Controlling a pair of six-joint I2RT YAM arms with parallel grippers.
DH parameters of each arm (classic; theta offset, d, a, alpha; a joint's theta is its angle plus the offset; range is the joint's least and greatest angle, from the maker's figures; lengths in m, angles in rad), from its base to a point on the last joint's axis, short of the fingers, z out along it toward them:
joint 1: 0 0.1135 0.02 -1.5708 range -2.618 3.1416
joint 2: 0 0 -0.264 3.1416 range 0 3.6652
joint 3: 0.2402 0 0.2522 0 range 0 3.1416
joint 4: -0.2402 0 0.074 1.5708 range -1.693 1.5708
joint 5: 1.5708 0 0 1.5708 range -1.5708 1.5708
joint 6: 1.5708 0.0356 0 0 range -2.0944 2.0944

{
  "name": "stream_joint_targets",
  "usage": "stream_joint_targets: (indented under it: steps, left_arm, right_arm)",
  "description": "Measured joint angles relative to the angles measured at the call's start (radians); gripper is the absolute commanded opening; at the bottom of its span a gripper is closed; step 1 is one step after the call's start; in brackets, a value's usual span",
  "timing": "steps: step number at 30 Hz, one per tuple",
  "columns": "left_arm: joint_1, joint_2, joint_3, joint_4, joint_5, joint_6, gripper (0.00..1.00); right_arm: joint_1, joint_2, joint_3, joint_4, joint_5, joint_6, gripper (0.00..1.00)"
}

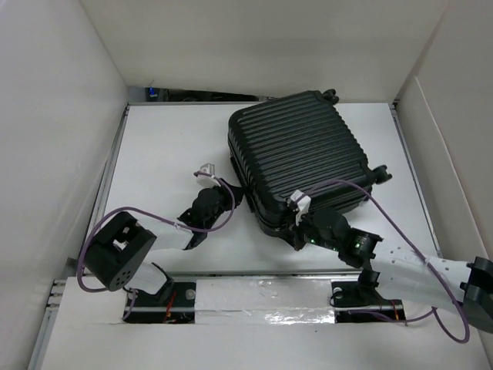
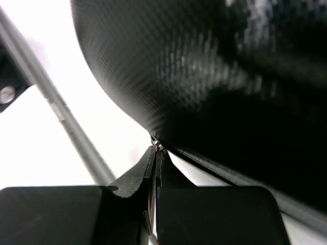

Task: Pack the luggage

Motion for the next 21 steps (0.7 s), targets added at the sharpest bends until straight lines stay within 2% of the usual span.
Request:
stream_joint_targets:
  steps: [3, 4, 5, 8, 10, 12, 13, 14, 16, 17, 18, 19, 21]
  left_arm:
    - [-0.01, -0.002, 0.0, -0.002, -0.004, -0.005, 0.0]
    - [-0.012, -0.002, 0.0, 0.0, -0.005, -0.008, 0.0]
    - [-0.014, -0.002, 0.0, 0.0, -0.006, -0.009, 0.0]
    - [-0.024, -0.012, 0.0, -0.01, -0.003, -0.015, 0.0]
    - [-0.031, -0.039, 0.0, -0.044, 0.013, -0.017, 0.04]
    - [-0.025, -0.076, -0.005, -0.085, 0.052, -0.019, 0.24]
    - [-0.016, -0.094, -0.007, -0.106, 0.076, -0.018, 0.45]
    - [-0.005, -0.111, -0.007, -0.128, 0.093, -0.014, 0.53]
    - [0.038, -0.136, -0.005, -0.168, 0.112, -0.01, 0.58]
    - [0.054, -0.138, 0.003, -0.188, 0.121, -0.007, 0.58]
    - [0.071, -0.135, 0.016, -0.212, 0.129, -0.002, 0.58]
    - [0.083, -0.127, 0.034, -0.237, 0.137, 0.006, 0.58]
    - [0.089, -0.105, 0.072, -0.265, 0.148, 0.02, 0.57]
  right_arm:
    - [0.033, 0.046, 0.006, 0.054, -0.022, -0.005, 0.02]
    - [0.038, 0.073, 0.018, 0.068, -0.026, -0.009, 0.14]
    - [0.046, 0.098, 0.035, 0.078, -0.026, -0.013, 0.44]
    - [0.082, 0.13, 0.08, 0.094, -0.047, 0.0, 0.76]
    - [0.1, 0.085, 0.084, 0.084, -0.038, 0.014, 0.81]
    - [0.082, -0.008, 0.084, 0.041, -0.011, 0.02, 0.81]
    - [0.062, -0.064, 0.084, 0.018, 0.001, 0.02, 0.81]
    - [0.043, -0.122, 0.087, -0.011, 0.006, 0.021, 0.75]
    - [-0.002, -0.221, 0.105, -0.079, 0.016, 0.016, 0.64]
    - [-0.026, -0.256, 0.119, -0.104, 0.034, 0.009, 0.28]
    - [-0.058, -0.284, 0.14, -0.134, 0.055, 0.0, 0.11]
    - [-0.097, -0.3, 0.166, -0.162, 0.074, -0.003, 0.0]
    - [-0.183, -0.299, 0.237, -0.217, 0.135, -0.011, 0.0]
